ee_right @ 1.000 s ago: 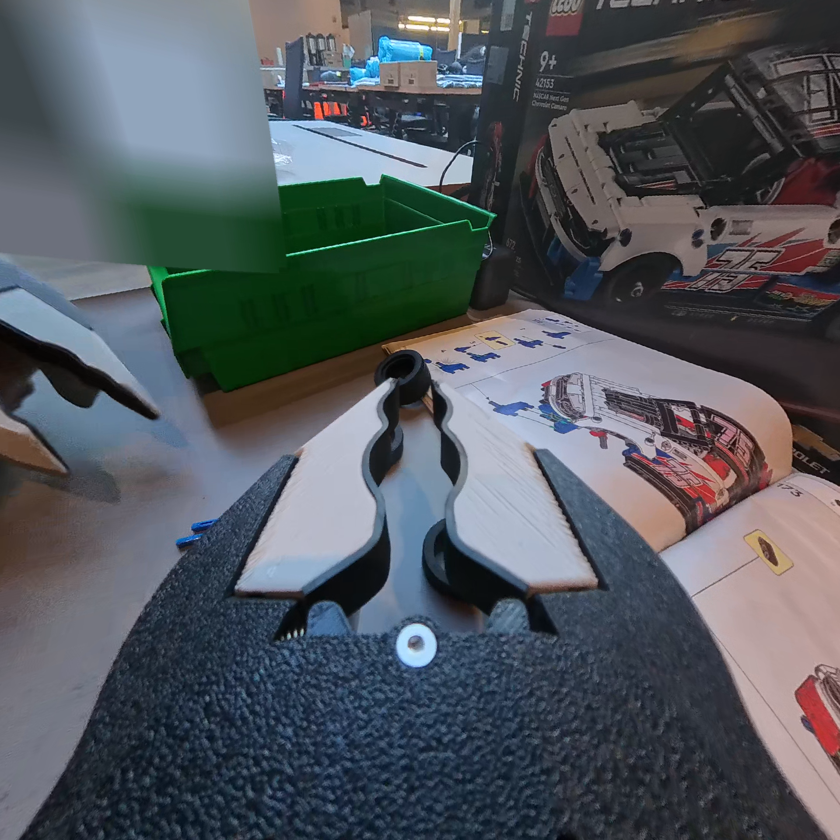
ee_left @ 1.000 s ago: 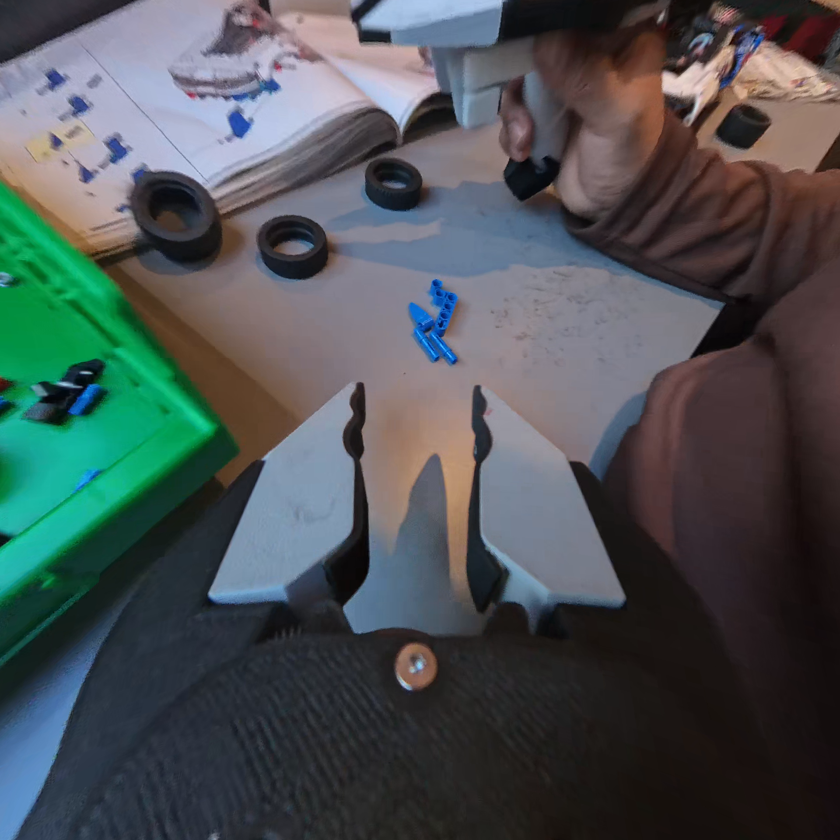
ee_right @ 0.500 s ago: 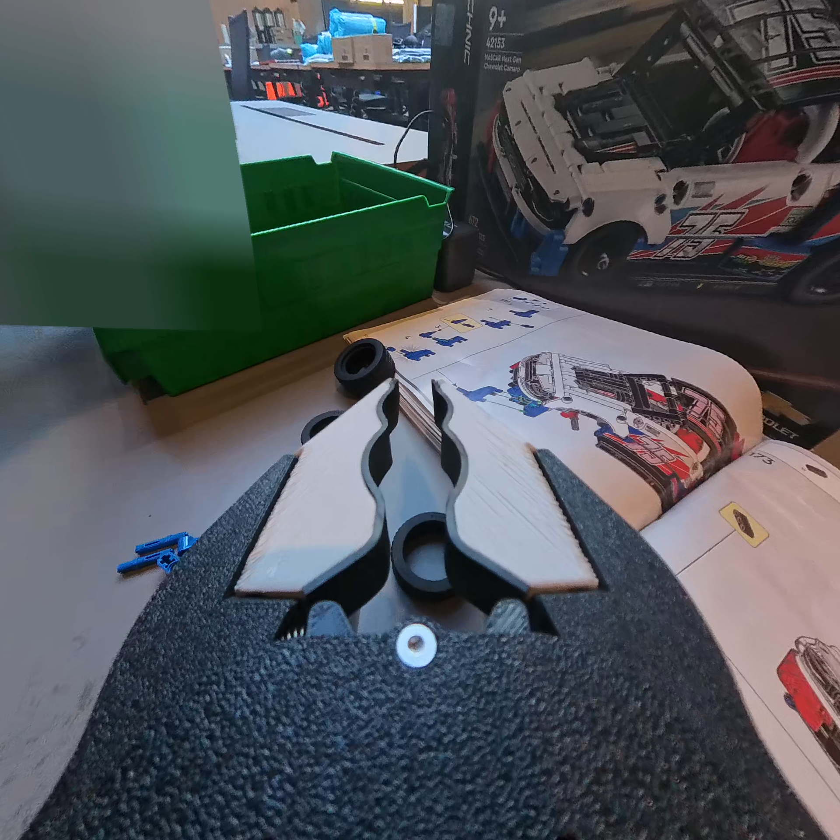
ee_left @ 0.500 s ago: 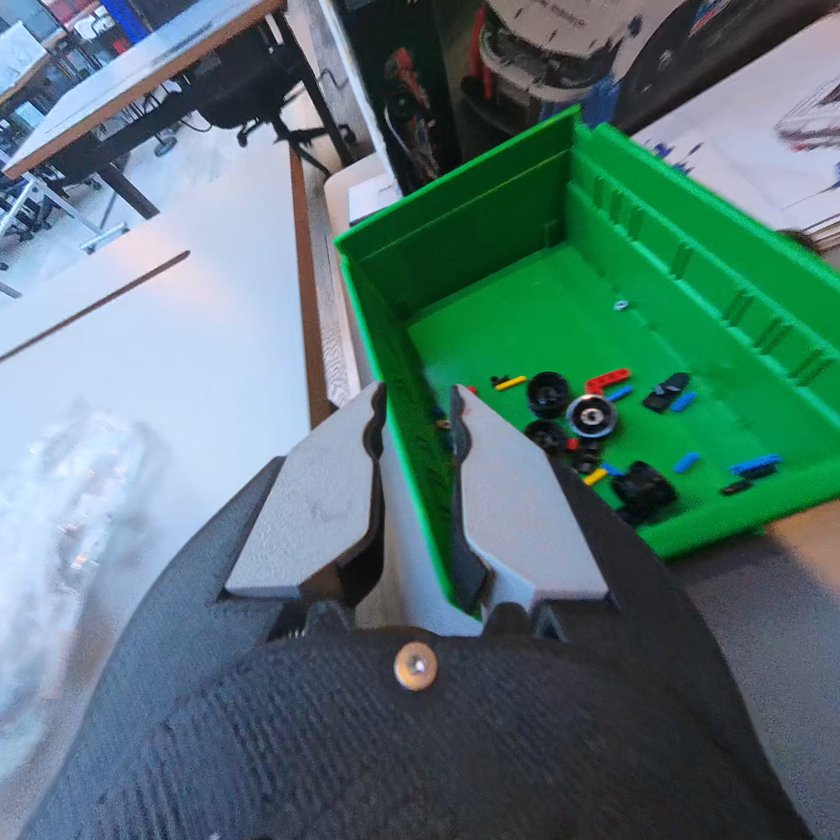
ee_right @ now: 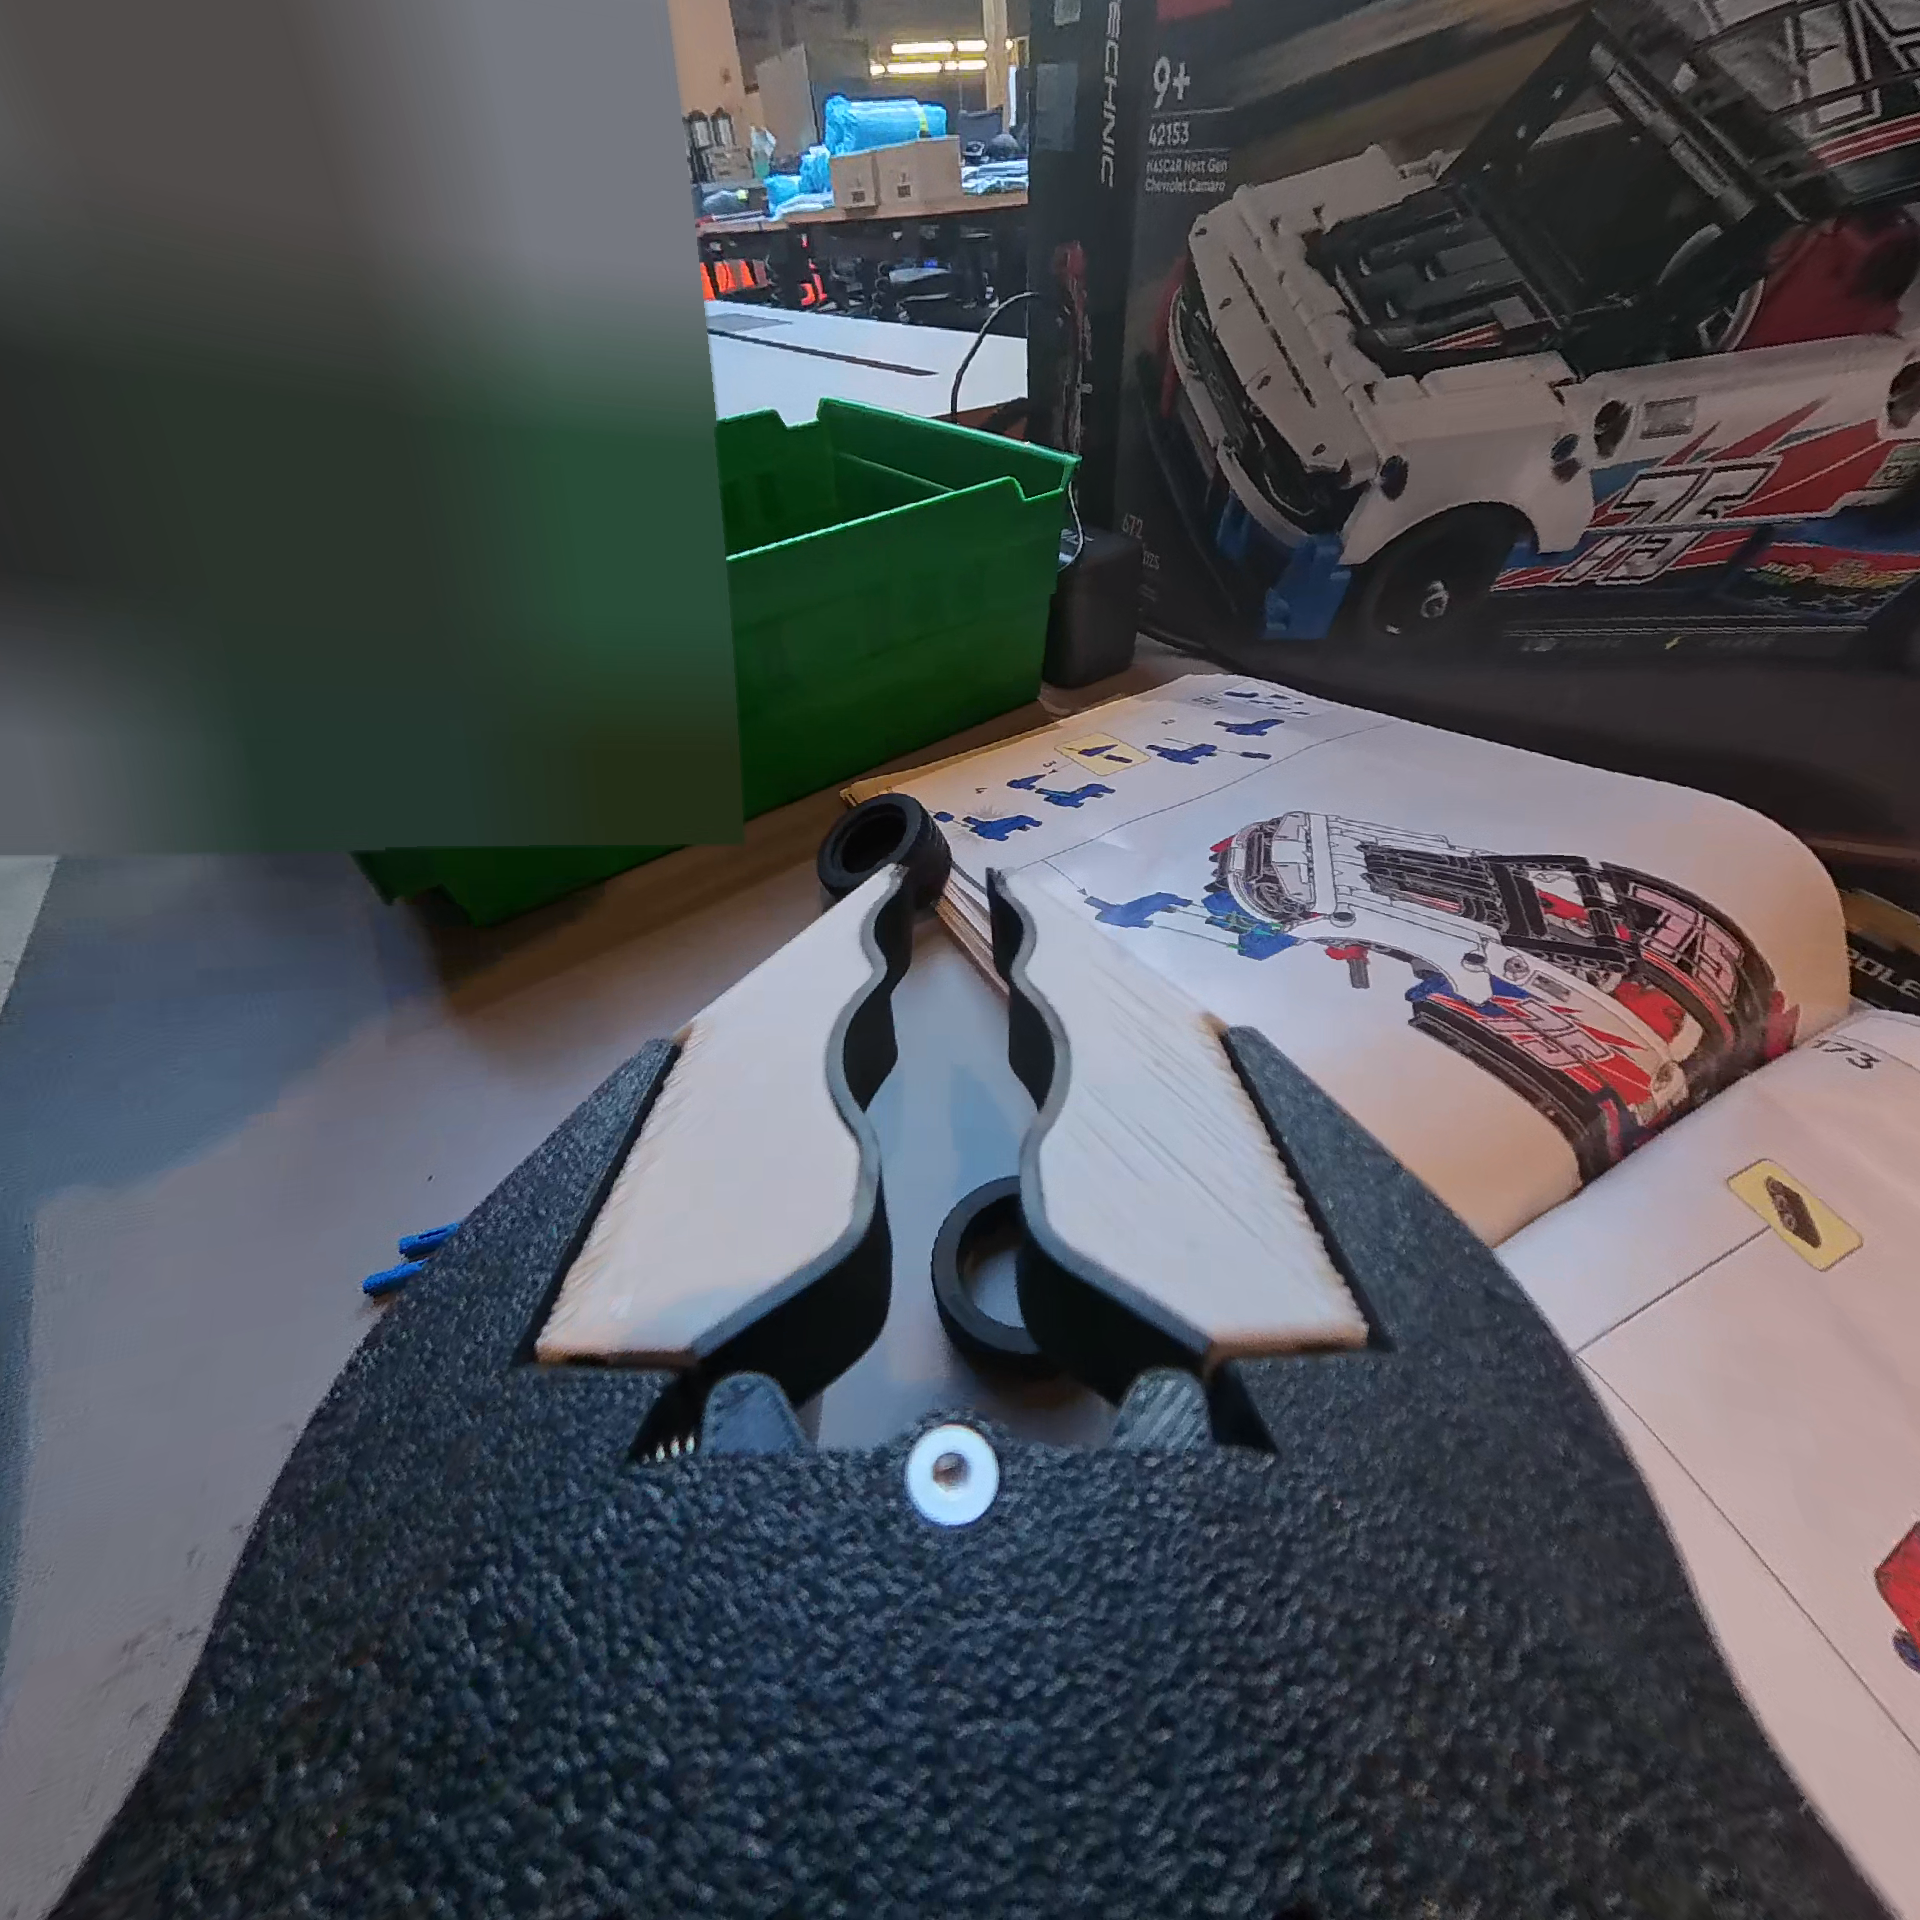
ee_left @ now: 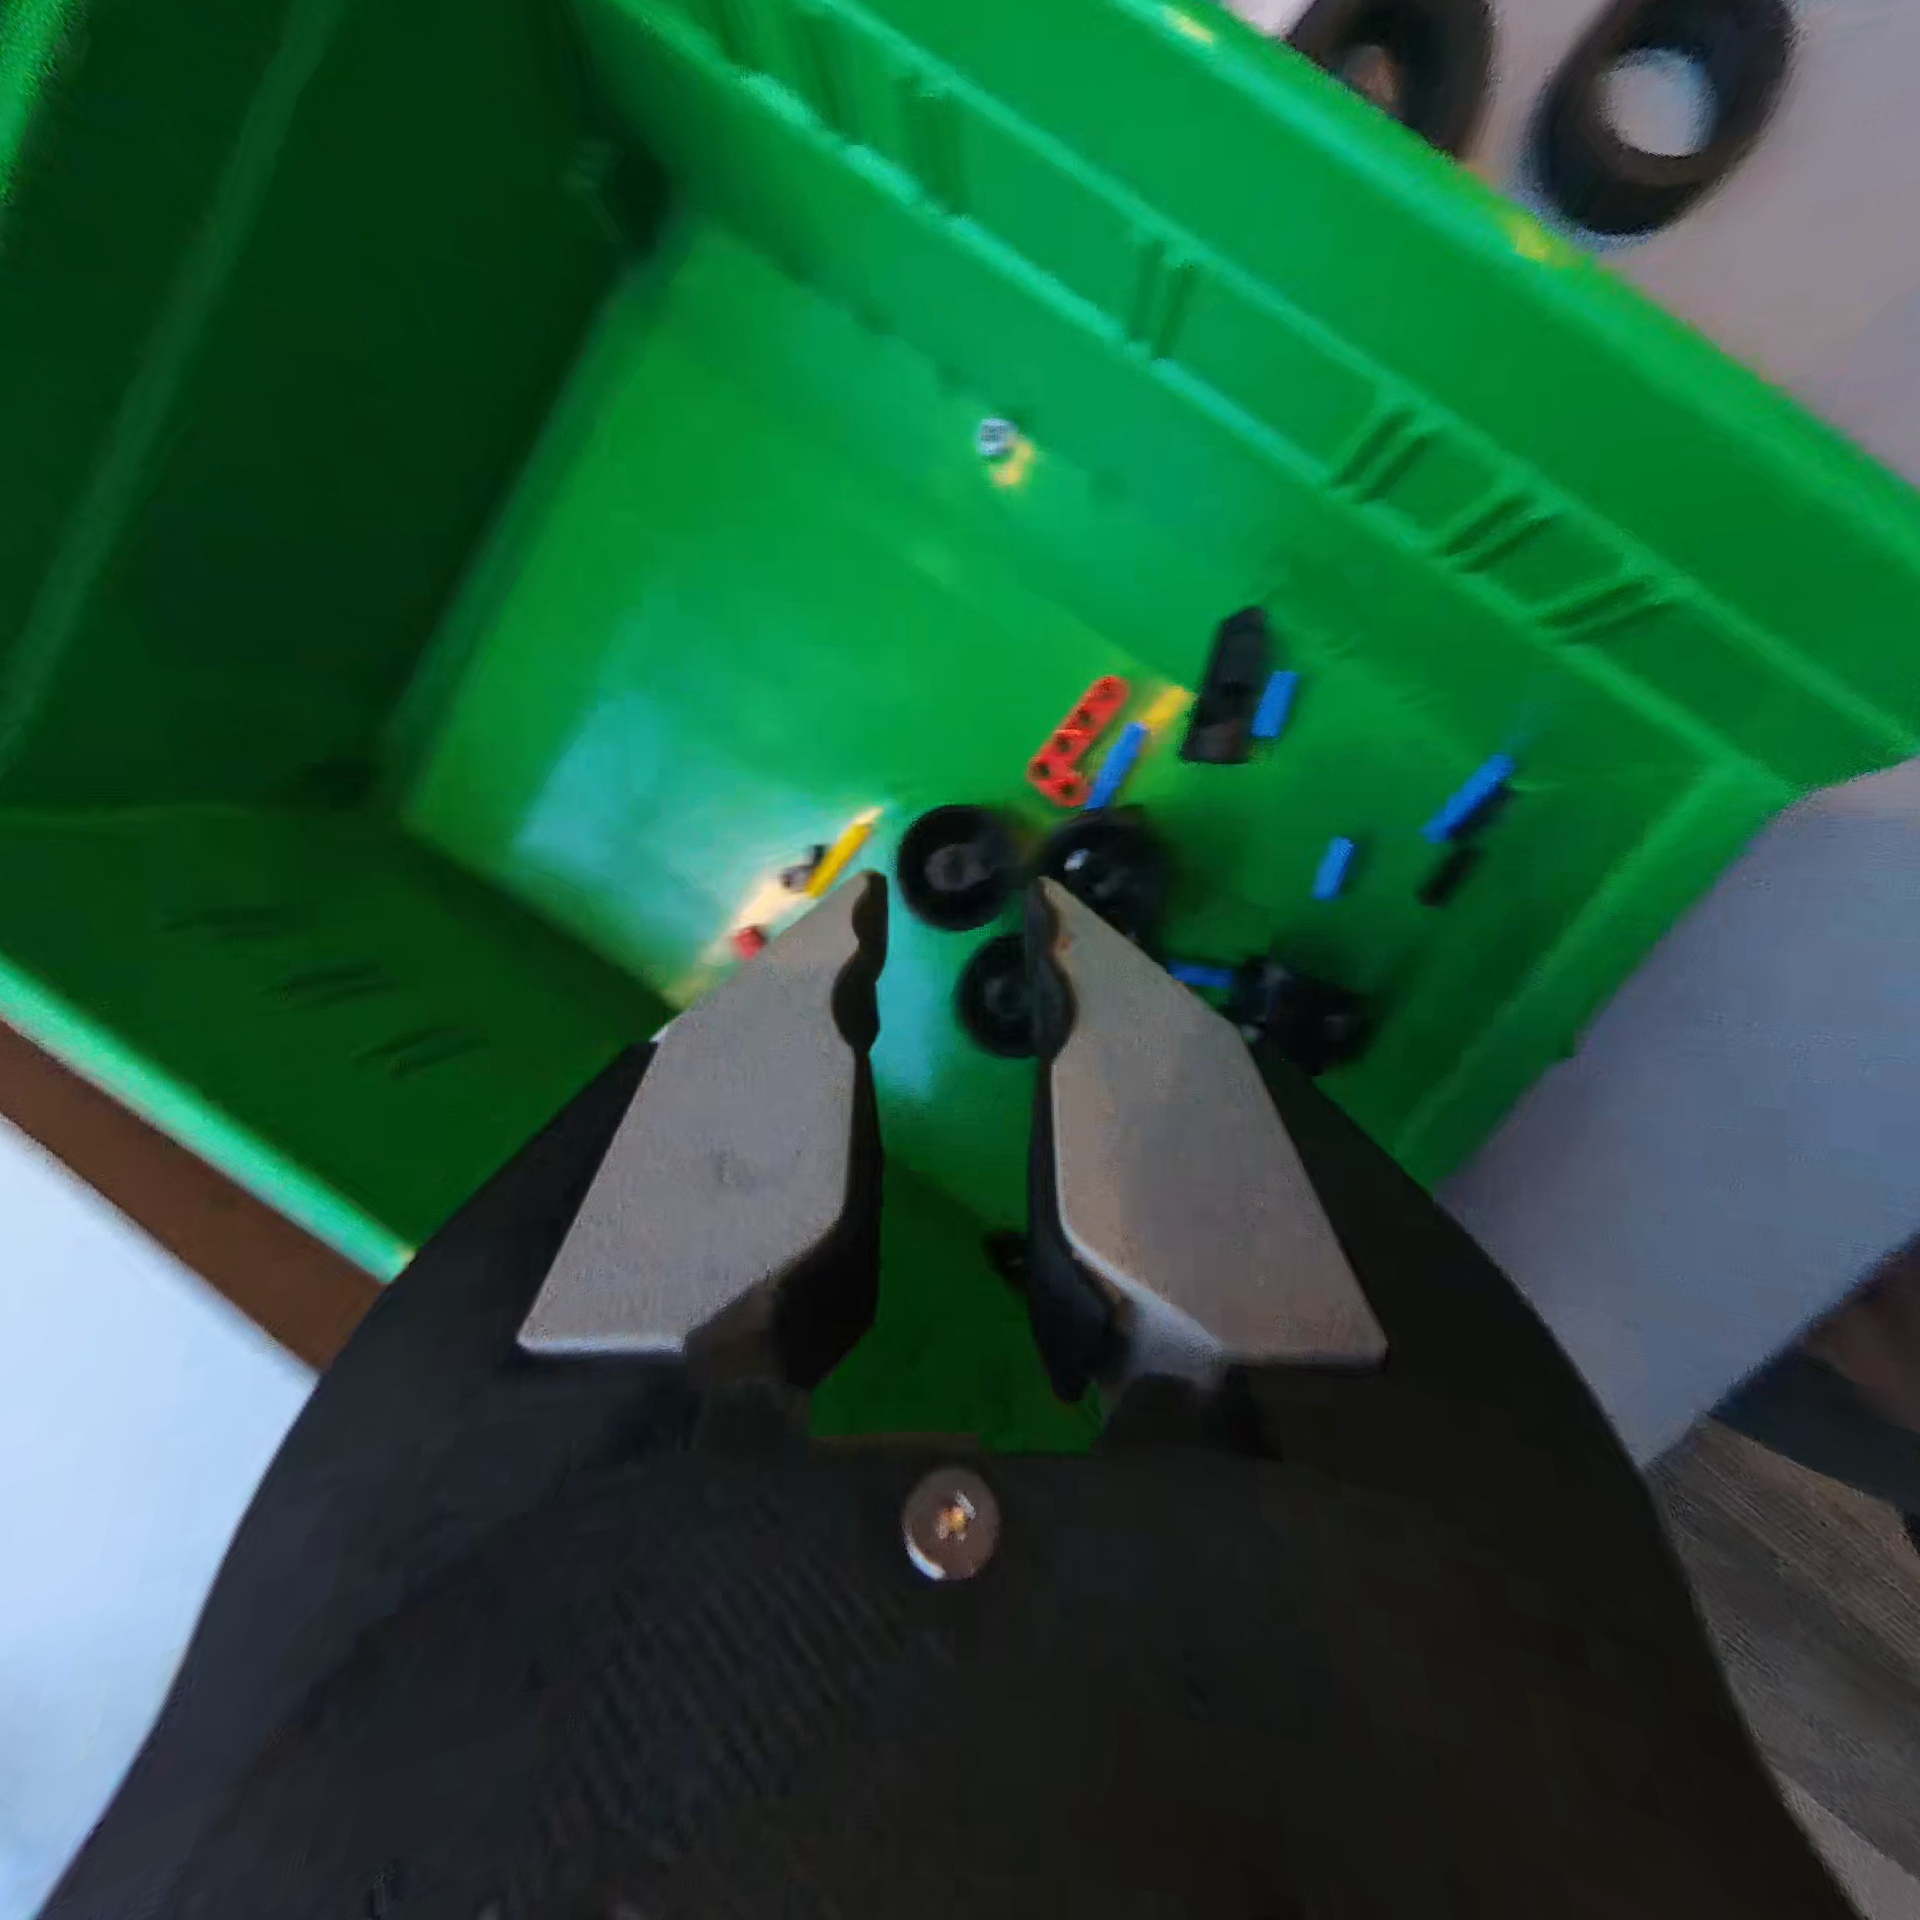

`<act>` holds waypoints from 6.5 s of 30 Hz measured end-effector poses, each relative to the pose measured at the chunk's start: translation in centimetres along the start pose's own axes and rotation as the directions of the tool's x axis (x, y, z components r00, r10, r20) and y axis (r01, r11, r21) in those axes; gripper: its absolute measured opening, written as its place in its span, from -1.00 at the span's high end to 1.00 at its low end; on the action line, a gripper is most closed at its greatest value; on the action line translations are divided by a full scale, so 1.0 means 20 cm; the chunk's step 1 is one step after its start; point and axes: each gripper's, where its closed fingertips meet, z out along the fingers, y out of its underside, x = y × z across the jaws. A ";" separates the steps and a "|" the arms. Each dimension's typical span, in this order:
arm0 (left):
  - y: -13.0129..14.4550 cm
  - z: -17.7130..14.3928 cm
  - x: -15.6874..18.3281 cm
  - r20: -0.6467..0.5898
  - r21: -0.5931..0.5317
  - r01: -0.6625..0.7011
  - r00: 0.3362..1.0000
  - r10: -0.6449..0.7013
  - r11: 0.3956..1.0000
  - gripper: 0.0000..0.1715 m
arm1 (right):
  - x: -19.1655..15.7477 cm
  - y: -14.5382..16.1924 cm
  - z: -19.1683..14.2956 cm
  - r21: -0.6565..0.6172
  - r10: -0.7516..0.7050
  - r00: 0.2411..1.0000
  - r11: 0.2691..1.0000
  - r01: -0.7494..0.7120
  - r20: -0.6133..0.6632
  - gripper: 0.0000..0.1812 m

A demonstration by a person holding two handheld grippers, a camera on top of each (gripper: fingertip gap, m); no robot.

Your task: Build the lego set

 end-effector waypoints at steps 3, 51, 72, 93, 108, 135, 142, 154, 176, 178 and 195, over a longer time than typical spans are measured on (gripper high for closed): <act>-0.02 0.08 0.18 -0.103 0.008 -0.036 0.994 0.037 0.999 0.75 | 0.00 0.00 0.01 -0.005 0.009 1.000 1.000 -0.008 0.008 0.84; -0.07 0.33 0.39 -0.163 -0.032 -0.312 0.939 0.303 0.950 0.98 | 0.00 -0.01 -0.02 0.014 0.042 0.999 0.999 -0.042 0.017 0.85; -0.44 0.16 1.05 -0.209 0.205 -0.020 0.976 0.063 0.979 0.99 | -0.09 -0.08 -0.06 0.033 -0.044 0.999 0.999 0.043 0.024 0.86; -0.28 -0.11 0.97 -0.211 0.257 0.084 0.977 -0.028 0.963 0.78 | -0.09 -0.07 -0.06 0.029 -0.052 0.998 0.998 0.052 0.020 0.89; 0.06 0.17 0.43 -0.136 -0.124 -0.093 0.988 0.076 0.988 0.90 | -0.05 -0.03 -0.04 0.008 -0.030 1.000 1.000 0.030 -0.001 0.89; -0.51 -0.45 0.62 -0.085 0.499 0.040 0.996 0.003 0.866 1.00 | -0.07 -0.06 -0.05 0.027 -0.042 0.999 0.999 0.042 0.005 0.90; -0.48 0.03 1.05 -0.198 0.374 0.147 0.977 -0.076 0.916 0.99 | -0.07 -0.07 -0.06 0.026 -0.049 0.999 0.998 0.049 0.003 0.90; -0.31 0.37 1.08 -0.135 0.274 0.214 0.974 -0.183 0.938 0.86 | -0.06 -0.06 -0.06 0.022 -0.051 0.999 0.998 0.051 -0.001 0.90; -0.06 -0.33 0.56 0.116 0.612 0.131 0.961 -0.252 0.780 0.77 | -0.02 0.01 -0.02 -0.017 -0.034 0.999 0.999 0.034 -0.024 0.92; 0.01 -0.43 0.34 0.203 0.599 0.111 0.937 -0.285 0.793 0.77 | -0.01 0.02 0.00 -0.027 -0.036 0.999 0.999 0.036 -0.031 0.92; 0.08 -0.22 -0.25 0.257 0.340 0.161 0.932 -0.256 0.927 0.78 | 0.02 0.06 0.05 -0.090 -0.068 0.996 0.994 0.063 -0.058 0.89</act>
